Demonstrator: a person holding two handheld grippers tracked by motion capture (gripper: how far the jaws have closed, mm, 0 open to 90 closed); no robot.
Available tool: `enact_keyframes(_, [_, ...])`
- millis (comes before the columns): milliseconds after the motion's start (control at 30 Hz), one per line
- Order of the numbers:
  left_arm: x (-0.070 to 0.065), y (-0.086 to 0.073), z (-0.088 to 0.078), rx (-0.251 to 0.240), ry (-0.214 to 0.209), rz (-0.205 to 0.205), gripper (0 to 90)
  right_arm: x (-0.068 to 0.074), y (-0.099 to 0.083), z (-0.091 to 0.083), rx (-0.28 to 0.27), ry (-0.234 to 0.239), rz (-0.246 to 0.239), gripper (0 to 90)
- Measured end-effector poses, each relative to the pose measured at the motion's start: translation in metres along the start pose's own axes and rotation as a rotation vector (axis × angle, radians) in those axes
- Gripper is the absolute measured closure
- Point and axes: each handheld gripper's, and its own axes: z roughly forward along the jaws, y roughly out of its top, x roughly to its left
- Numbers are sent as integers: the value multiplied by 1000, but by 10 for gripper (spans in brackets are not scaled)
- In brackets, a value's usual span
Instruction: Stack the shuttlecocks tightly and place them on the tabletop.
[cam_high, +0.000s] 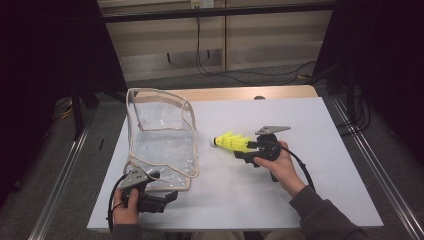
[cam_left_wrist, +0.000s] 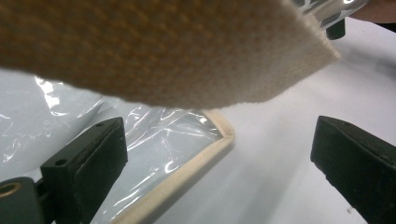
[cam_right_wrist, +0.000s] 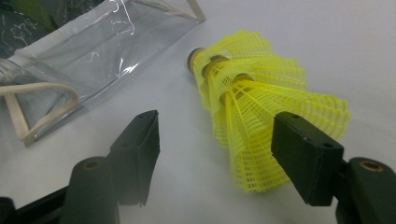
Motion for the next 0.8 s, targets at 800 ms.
enact_keyframes(800, [0, 0, 0, 1, -1, 0, 36, 9, 5, 16, 1, -27, 0, 196])
